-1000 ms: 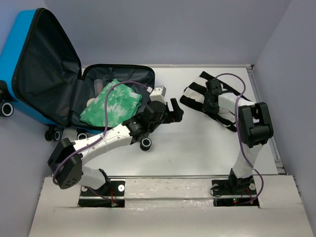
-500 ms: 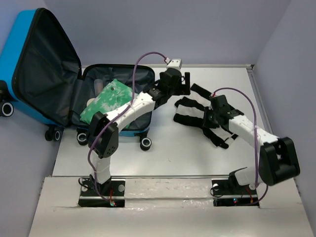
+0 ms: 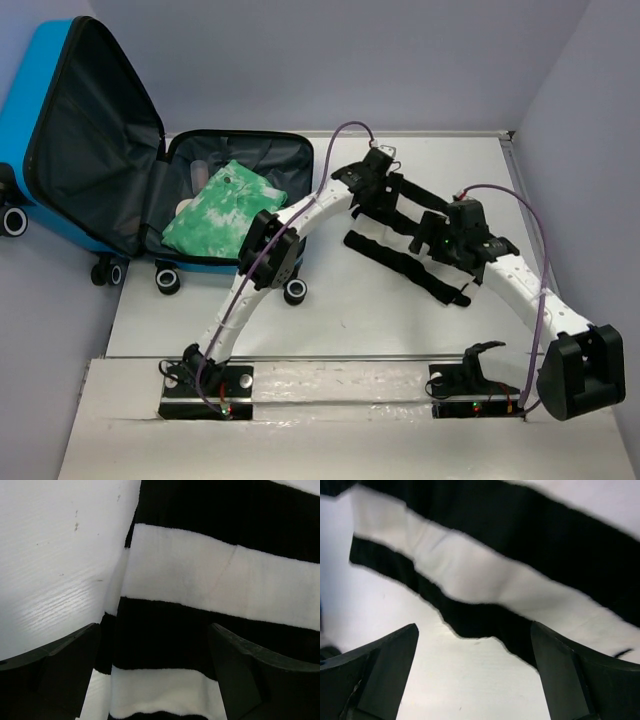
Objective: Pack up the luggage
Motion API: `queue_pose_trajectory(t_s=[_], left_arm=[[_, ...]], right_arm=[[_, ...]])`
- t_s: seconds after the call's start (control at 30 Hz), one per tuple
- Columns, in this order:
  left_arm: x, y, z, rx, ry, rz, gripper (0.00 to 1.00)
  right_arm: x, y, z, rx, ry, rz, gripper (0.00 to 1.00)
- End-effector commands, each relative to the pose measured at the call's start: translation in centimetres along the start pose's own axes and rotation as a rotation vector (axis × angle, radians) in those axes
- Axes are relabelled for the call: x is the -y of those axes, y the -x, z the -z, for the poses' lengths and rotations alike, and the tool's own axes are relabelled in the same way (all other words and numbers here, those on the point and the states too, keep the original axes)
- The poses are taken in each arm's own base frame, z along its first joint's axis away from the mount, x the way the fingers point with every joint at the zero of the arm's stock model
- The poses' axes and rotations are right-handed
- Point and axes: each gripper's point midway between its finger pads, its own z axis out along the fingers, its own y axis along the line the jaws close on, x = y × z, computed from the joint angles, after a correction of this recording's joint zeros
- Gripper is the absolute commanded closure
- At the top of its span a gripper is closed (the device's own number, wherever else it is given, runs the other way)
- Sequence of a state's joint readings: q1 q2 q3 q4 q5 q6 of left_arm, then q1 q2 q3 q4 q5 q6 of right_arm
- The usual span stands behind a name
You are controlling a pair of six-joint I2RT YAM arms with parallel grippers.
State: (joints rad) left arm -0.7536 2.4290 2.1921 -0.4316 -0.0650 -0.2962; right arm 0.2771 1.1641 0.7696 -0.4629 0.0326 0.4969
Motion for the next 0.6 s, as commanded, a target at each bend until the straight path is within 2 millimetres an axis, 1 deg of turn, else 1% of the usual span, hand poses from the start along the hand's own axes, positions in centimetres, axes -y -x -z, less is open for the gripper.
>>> queue_pose_trajectory(t_s=[0.0, 0.03, 0.07, 0.1, 0.13, 0.17, 0.27, 0.3, 0.33, 0.37, 0.4, 0.43, 0.47, 0.5, 0.53, 0.57], left_arm=[[-0.4, 0.3, -0.4, -0.041, -0.019, -0.012, 0.01], [-0.2, 0.1, -0.8, -0.045, -0.030, -0.009, 0.01], [-0.2, -0.1, -1.1, -0.047, -0.032, -0.005, 0.01], [0.3, -1.0, -1.7, -0.073, -0.063, -0.002, 0.01], [0.2, -1.3, -2.0, -0.083, -0.065, 0.001, 0.01], [0.2, -1.6, -2.3, -0.086, -0.071, 0.001, 0.03], [-0.1, -2.9, -3.2, -0.109, -0.069, 0.015, 0.09], [0.3, -2.6, -3.2, -0.098, -0.097, 0.027, 0.19], [0.1, -3.3, -3.4, -0.112, -0.102, 0.042, 0.25], [0.2, -2.8, -3.5, -0.094, -0.119, 0.051, 0.34], [0.4, -3.2, -3.4, -0.103, -0.137, 0.060, 0.61], [0.5, -3.2, -3.3, -0.098, -0.143, 0.070, 0.73], [0.4, -2.8, -3.4, -0.081, -0.149, 0.080, 0.92], [0.1, -2.7, -3.3, -0.075, -0.148, 0.091, 0.94], [0.2, -2.3, -2.7, -0.066, -0.162, 0.097, 0.94], [-0.1, -3.0, -2.9, -0.069, -0.167, 0.113, 0.94]], right_arm=[[4.3, 5.7, 1.4, 0.214, -0.140, -0.172, 0.00], [5.3, 6.1, 1.5, 0.226, -0.161, -0.202, 0.00], [7.5, 6.7, 1.8, 0.248, -0.205, -0.257, 0.00], [8.7, 7.3, 2.0, 0.274, -0.230, -0.297, 0.00], [9.8, 7.5, 2.1, 0.283, -0.252, -0.326, 0.00], [12.2, 7.8, 2.5, 0.299, -0.300, -0.389, 0.00], [14.9, 7.6, 2.7, 0.319, -0.346, -0.464, 0.00], [16.0, 7.3, 2.5, 0.318, -0.365, -0.491, 0.00], [16.8, 6.7, 2.1, 0.303, -0.387, -0.504, 0.00], [17.4, 6.3, 1.7, 0.290, -0.405, -0.514, 0.00], [18.0, 5.6, 1.3, 0.272, -0.412, -0.528, 0.00], [18.5, 4.8, 0.4, 0.236, -0.423, -0.541, 0.00], [18.5, 4.4, -0.1, 0.217, -0.418, -0.543, 0.00], [18.4, 4.1, -0.6, 0.198, -0.405, -0.546, 0.00], [18.0, 4.1, -1.1, 0.193, -0.367, -0.557, 0.00], [18.0, 3.4, -2.0, 0.155, -0.357, -0.563, 0.00]])
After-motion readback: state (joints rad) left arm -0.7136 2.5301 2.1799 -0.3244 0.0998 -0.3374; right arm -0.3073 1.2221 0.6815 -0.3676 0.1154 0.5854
